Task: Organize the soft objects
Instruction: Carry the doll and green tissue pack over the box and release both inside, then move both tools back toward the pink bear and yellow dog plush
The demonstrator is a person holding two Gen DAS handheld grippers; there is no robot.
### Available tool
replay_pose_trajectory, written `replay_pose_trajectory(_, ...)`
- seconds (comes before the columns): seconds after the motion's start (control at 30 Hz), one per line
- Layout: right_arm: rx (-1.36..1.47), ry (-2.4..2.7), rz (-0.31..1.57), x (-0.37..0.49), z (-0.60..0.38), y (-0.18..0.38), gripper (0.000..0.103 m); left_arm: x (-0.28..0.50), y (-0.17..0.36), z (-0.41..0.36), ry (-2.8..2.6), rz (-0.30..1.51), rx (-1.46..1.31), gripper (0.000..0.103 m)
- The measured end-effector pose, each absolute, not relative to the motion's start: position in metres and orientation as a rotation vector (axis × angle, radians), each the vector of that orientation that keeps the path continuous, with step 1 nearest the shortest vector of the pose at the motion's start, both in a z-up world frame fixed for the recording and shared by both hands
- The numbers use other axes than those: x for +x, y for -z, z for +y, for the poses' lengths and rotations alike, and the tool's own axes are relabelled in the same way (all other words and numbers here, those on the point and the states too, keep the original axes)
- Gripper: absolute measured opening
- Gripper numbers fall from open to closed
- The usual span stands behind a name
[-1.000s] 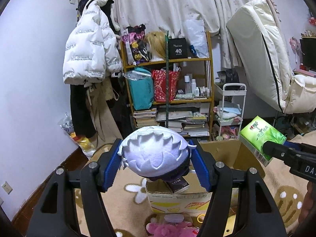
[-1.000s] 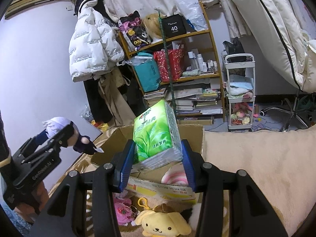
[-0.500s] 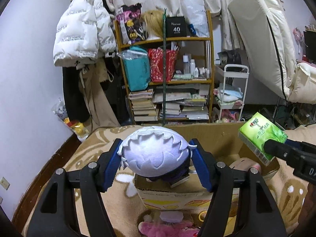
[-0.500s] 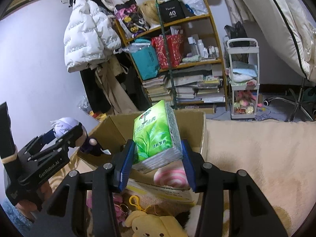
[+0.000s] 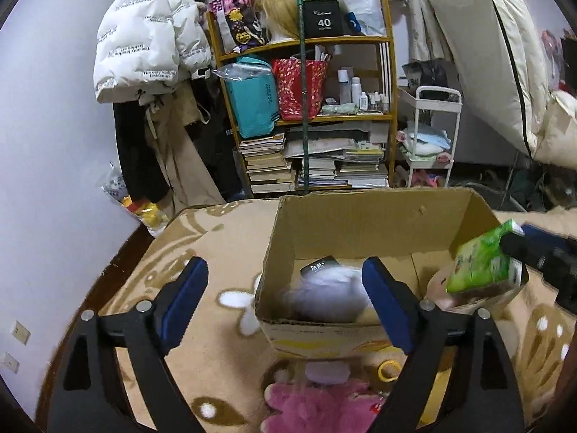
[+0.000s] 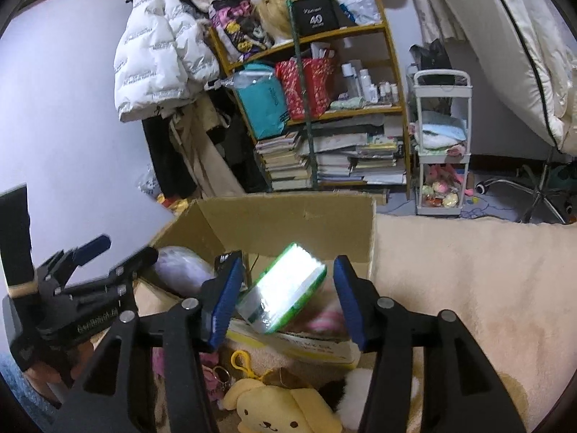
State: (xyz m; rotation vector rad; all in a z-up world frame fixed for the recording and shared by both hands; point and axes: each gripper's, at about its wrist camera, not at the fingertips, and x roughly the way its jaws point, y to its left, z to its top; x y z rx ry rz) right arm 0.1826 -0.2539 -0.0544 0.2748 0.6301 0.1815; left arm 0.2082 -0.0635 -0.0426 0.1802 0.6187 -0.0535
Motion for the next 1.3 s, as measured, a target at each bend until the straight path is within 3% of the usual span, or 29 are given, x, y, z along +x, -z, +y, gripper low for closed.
replay_pose_trajectory(0.23, 0.323, -0.155, 0.61, 0.169, -0.262, 0.046, 0.083, 0.189, 0.036, -0.056, 0.043, 0.627, 0.183, 0.096)
replay_pose_trajectory(0.4, 0.343, -0.147, 0.608, 0.157, -0.265, 0.041, 0.092, 0.173, 0.026, -0.048, 0.039, 0.636, 0.172, 0.097)
replay_pose_trajectory(1.3, 0.257, -0.138, 0.698, 0.087, -0.246, 0.034, 0.093, 0.096, 0.013, -0.031, 0.032, 0.707, 0.137, 0.101)
